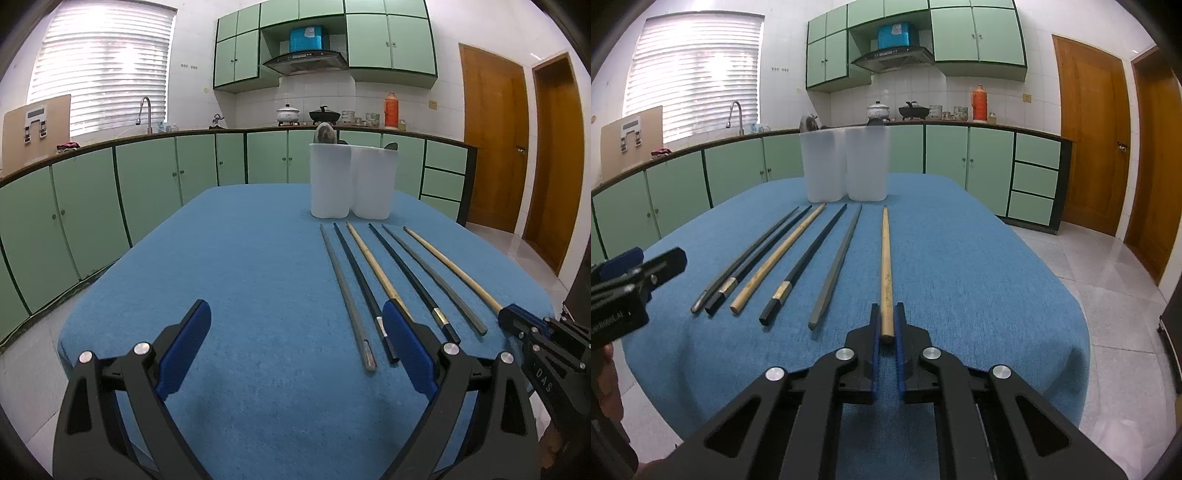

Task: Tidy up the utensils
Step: 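Close the right tool on the light wooden chopstick, then close the left tool on a dark chopstick while the right tool holds its chopstick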

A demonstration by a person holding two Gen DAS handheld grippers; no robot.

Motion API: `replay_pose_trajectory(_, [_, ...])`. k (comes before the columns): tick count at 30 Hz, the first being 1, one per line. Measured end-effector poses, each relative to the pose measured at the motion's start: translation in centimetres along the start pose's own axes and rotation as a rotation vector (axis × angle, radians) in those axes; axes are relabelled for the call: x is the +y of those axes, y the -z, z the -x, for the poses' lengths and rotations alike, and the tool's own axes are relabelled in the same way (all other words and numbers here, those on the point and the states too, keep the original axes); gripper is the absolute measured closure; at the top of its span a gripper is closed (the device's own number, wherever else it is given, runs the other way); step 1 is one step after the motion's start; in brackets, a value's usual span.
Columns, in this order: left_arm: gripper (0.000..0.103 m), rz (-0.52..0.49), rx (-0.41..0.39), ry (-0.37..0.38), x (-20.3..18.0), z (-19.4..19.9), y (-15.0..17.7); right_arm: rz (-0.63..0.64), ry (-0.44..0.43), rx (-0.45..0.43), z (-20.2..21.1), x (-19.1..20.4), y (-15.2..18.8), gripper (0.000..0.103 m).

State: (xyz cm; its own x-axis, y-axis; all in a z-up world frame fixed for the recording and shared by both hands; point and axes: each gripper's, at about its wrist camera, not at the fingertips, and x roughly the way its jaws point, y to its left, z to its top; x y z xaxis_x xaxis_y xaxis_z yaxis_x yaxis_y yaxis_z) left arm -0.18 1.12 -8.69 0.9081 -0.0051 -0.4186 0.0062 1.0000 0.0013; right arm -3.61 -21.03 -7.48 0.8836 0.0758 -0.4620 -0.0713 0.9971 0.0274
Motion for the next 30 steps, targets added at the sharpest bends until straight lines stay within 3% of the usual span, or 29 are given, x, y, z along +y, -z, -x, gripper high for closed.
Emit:
replay_pose_trajectory(6, [0.013,-0.008,0.017,0.015,-0.4,0.0,0.2,-0.01,0.001,-0.024,0.4,0.1,-0.7,0.096])
replay_pose_trajectory(9, [0.027,-0.028,0.047,0.029,-0.8,-0.4,0.6,-0.009,0.0,-0.023,0.4,0.1,-0.8,0.096])
replay_pose_trajectory(12, [0.032,-0.026,0.079,0.031,-0.9,-0.9,0.9,-0.008,-0.001,-0.023,0.4,0.0,-0.8,0.096])
replay_pose_trajectory(30, [0.039,-0.024,0.138,0.049,-1.9,-2.1,1.6,-0.011,-0.009,-0.023,0.5,-0.1,-0.8,0.096])
